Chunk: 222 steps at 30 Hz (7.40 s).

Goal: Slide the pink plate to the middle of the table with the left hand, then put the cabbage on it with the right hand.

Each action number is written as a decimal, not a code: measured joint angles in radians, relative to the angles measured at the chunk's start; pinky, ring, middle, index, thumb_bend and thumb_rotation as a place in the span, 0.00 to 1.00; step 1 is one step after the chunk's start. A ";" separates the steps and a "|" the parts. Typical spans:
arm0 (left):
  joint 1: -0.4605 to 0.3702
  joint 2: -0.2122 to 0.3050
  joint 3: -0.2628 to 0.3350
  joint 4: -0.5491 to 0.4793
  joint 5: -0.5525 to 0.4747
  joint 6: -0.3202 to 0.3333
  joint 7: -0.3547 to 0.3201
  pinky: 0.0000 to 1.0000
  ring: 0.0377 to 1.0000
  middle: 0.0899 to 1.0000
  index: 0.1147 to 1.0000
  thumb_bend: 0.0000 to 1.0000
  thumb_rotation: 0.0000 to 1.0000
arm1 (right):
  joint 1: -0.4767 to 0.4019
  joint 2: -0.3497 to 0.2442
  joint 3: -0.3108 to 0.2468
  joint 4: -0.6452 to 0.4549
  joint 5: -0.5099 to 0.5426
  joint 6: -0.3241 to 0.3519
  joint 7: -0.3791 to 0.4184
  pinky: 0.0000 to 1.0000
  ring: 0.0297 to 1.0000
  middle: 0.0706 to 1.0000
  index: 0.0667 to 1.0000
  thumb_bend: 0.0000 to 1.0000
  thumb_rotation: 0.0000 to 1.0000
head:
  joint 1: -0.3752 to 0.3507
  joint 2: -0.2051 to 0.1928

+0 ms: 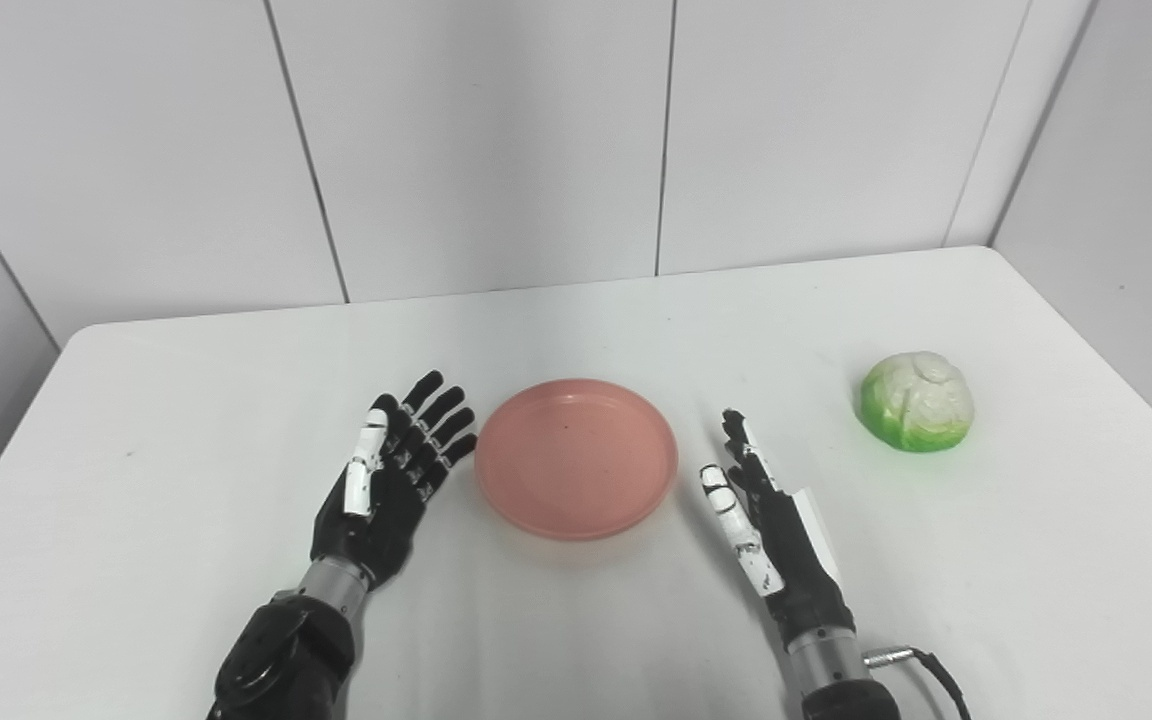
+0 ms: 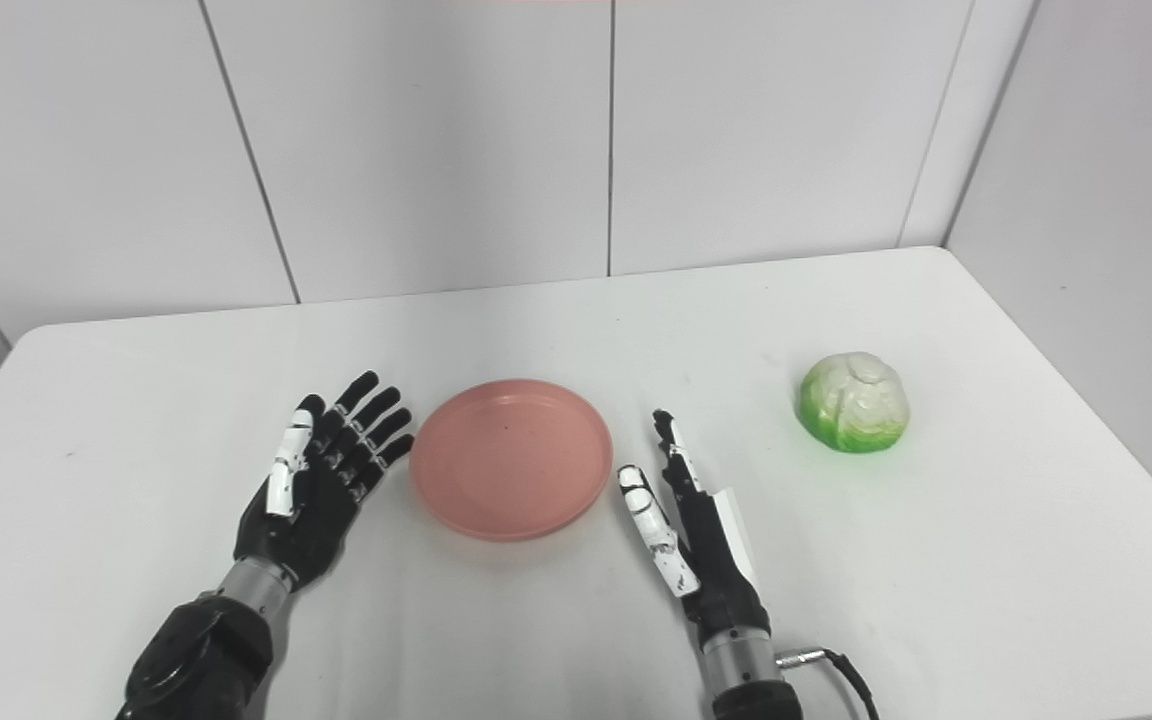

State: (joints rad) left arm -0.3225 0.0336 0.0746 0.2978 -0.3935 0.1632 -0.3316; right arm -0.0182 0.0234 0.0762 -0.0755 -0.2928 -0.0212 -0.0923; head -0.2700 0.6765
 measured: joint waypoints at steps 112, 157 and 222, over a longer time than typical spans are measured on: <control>-0.155 0.131 0.085 0.361 -0.042 -0.161 -0.197 0.81 0.83 0.84 0.84 0.55 0.80 | -0.375 -0.587 -0.047 0.281 -0.107 0.317 0.293 0.92 1.00 1.00 1.00 1.00 0.56 | -0.256 0.005; -0.103 0.134 0.079 0.267 -0.044 -0.121 -0.179 0.83 0.85 0.86 0.85 0.56 0.84 | -0.440 -0.542 -0.055 0.425 -0.057 0.303 0.156 0.35 0.39 0.40 0.49 0.52 0.00 | -0.242 0.026; 0.082 -0.089 -0.049 -0.177 0.059 0.090 0.169 0.87 0.89 0.89 0.89 0.46 1.00 | -0.578 -0.209 0.263 0.313 -0.107 0.263 0.342 0.32 0.37 0.40 0.50 0.52 0.00 | 0.176 0.061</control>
State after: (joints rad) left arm -0.2401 -0.0557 0.0259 0.1207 -0.3348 0.2533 -0.1630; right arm -0.5966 -0.1859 0.3387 0.2380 -0.3998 0.2422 0.2497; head -0.0935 0.7378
